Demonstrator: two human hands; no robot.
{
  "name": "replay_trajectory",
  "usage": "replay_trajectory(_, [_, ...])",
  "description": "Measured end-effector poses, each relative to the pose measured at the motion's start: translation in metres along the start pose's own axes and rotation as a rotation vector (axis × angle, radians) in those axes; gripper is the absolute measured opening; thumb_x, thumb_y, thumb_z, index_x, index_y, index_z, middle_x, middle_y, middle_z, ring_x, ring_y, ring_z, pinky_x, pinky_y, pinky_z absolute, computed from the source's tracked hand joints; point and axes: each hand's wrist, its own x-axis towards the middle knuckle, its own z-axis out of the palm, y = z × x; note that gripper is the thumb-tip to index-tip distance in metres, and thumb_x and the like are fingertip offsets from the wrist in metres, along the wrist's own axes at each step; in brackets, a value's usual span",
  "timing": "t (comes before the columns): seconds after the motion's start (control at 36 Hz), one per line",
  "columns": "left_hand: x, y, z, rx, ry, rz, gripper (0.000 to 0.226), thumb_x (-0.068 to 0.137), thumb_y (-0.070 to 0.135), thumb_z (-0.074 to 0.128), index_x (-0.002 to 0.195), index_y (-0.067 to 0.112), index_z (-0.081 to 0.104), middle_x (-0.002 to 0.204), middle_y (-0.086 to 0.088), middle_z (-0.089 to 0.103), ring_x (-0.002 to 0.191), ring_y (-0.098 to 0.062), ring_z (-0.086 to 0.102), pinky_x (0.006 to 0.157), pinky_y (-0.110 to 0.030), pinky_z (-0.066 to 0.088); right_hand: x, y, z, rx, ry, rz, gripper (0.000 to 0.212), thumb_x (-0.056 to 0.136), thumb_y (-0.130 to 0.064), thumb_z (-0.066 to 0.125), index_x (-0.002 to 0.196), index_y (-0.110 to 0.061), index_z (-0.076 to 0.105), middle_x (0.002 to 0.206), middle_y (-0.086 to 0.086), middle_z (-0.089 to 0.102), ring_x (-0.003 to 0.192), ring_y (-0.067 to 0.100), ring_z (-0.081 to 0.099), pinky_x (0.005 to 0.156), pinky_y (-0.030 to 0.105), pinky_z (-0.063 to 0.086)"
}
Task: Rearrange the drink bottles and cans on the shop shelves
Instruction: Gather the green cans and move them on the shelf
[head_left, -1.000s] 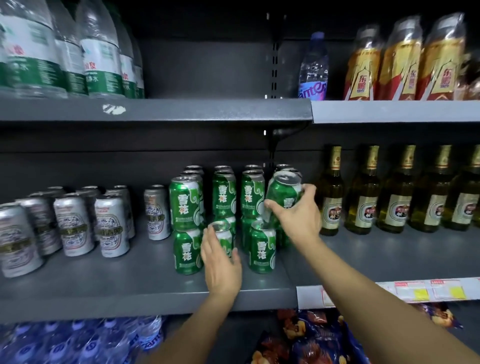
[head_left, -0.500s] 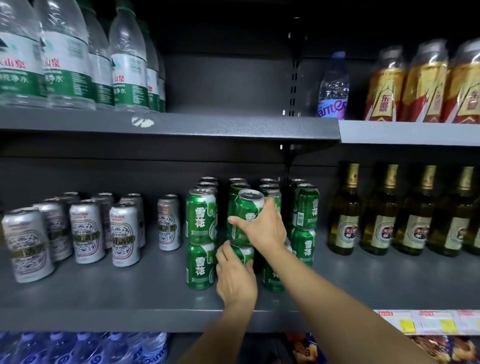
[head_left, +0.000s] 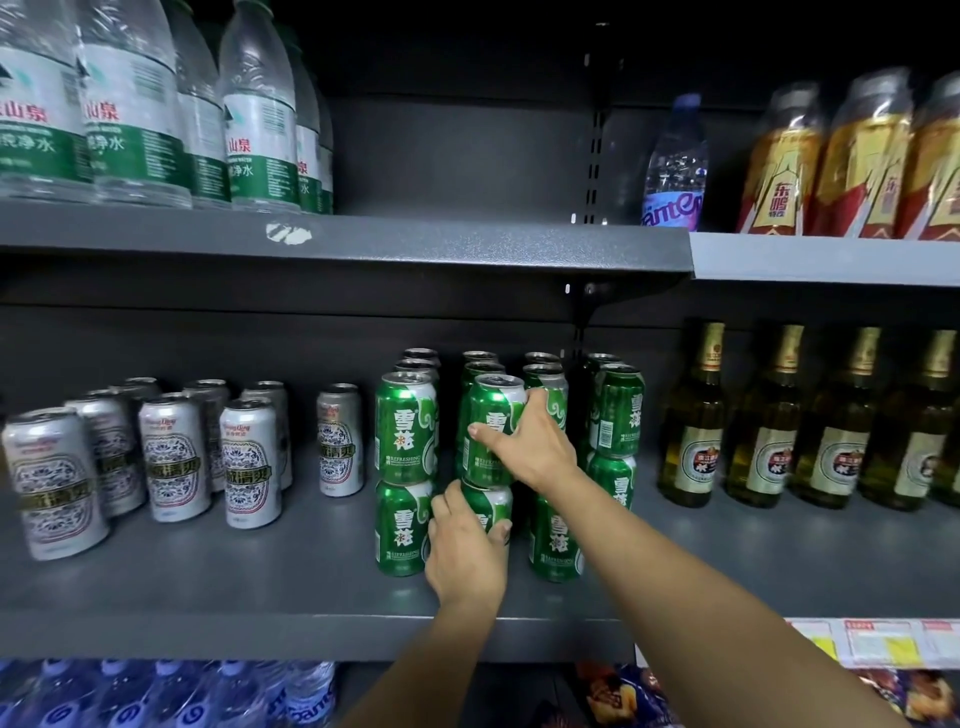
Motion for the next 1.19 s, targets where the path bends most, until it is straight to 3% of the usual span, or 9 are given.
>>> replay_trajectory(0.14, [0.002,-0.002,0.000,-0.016,-0.007,0.006,0.065,0.087,0.040,0.064,0.138,0.019,0.029,0.131,0.001,0.040,0.121,-0.019,0.046,0.082,-0.035,0.046,0.001,-0.006,0.003,-0.075,0.008,-0.018,0.075,0.082,-0.060,0.061,0.130,-0.014,0.026,0.080,-0.004,0.050,0.081,0.024,0.058,0.064,0.033,0.043])
replay_trajectory(0.31, [0.003,-0.002,-0.003,-0.004,-0.017,0.010,0.061,0.085,0.041,0.066,0.130,0.018,0.033,0.126,0.000,0.041,0.118,-0.020,0.047,0.077,-0.036,0.046,0.002,-0.007,0.004,-0.064,-0.017,0.003,0.084,0.081,-0.061,0.062,0.136,-0.012,0.022,0.087,0.001,0.054,0.081,0.024,0.058,0.062,0.034,0.043])
replay_trajectory(0.47, [0.001,-0.004,0.001,-0.060,-0.012,0.006,0.069,0.086,0.039,0.065,0.140,0.019,0.027,0.135,0.001,0.039,0.123,-0.019,0.044,0.083,-0.036,0.047,-0.003,-0.006,0.003,-0.023,-0.012,0.009,0.079,0.083,-0.061,0.060,0.135,-0.014,0.023,0.093,-0.001,0.053,0.089,0.024,0.058,0.071,0.038,0.050])
replay_trajectory(0.56, [-0.006,-0.008,0.003,-0.145,0.009,0.022,0.076,0.086,0.038,0.066,0.145,0.019,0.022,0.142,0.000,0.035,0.127,-0.020,0.043,0.085,-0.038,0.048,-0.007,-0.006,0.005,-0.023,-0.006,0.017,0.083,0.082,-0.064,0.059,0.138,-0.016,0.022,0.112,0.003,0.057,0.100,0.025,0.058,0.078,0.039,0.050])
replay_trajectory(0.64, [-0.015,-0.010,-0.001,-0.183,0.094,0.033,0.066,0.088,0.036,0.062,0.142,0.017,0.029,0.137,0.000,0.040,0.124,-0.021,0.045,0.080,-0.036,0.048,-0.010,-0.003,0.001,-0.029,0.031,0.013,0.091,0.079,-0.069,0.056,0.144,-0.018,0.020,0.134,0.004,0.052,0.114,0.027,0.055,0.079,0.036,0.046])
replay_trajectory(0.75, [-0.025,-0.009,-0.004,-0.190,0.219,0.242,0.036,0.089,0.025,0.061,0.122,0.016,0.050,0.112,0.001,0.053,0.104,-0.018,0.055,0.065,-0.031,0.047,-0.017,0.008,-0.006,-0.061,0.190,0.009,0.077,0.085,-0.070,0.044,0.141,-0.019,0.032,0.136,0.004,0.051,0.117,0.026,0.054,0.081,0.037,0.046])
replay_trajectory(0.89, [-0.029,0.002,0.002,-0.135,0.205,0.525,0.022,0.088,0.029,0.050,0.109,0.022,0.051,0.101,0.007,0.056,0.093,-0.014,0.055,0.065,-0.030,0.049,-0.031,0.039,-0.019,-0.146,0.379,0.027,0.052,0.093,-0.057,0.041,0.130,-0.020,0.045,0.124,0.000,0.058,0.112,0.022,0.055,0.078,0.034,0.045])
replay_trajectory(0.97, [-0.033,0.015,0.008,-0.114,0.147,0.628,0.023,0.087,0.034,0.038,0.106,0.027,0.048,0.097,0.009,0.056,0.090,-0.012,0.056,0.065,-0.028,0.049,-0.044,0.067,-0.029,-0.218,0.398,0.052,0.044,0.094,-0.052,0.042,0.123,-0.019,0.050,0.121,0.001,0.059,0.112,0.022,0.053,0.079,0.034,0.044])
replay_trajectory(1.19, [-0.065,0.068,0.052,-0.016,-0.011,0.844,0.023,0.079,0.038,0.041,0.096,0.029,0.054,0.089,0.013,0.059,0.080,-0.007,0.058,0.062,-0.023,0.050,-0.094,0.157,-0.081,-0.439,0.342,0.166,0.042,0.096,-0.050,0.038,0.125,-0.019,0.046,0.123,0.003,0.056,0.115,0.024,0.052,0.083,0.033,0.041])
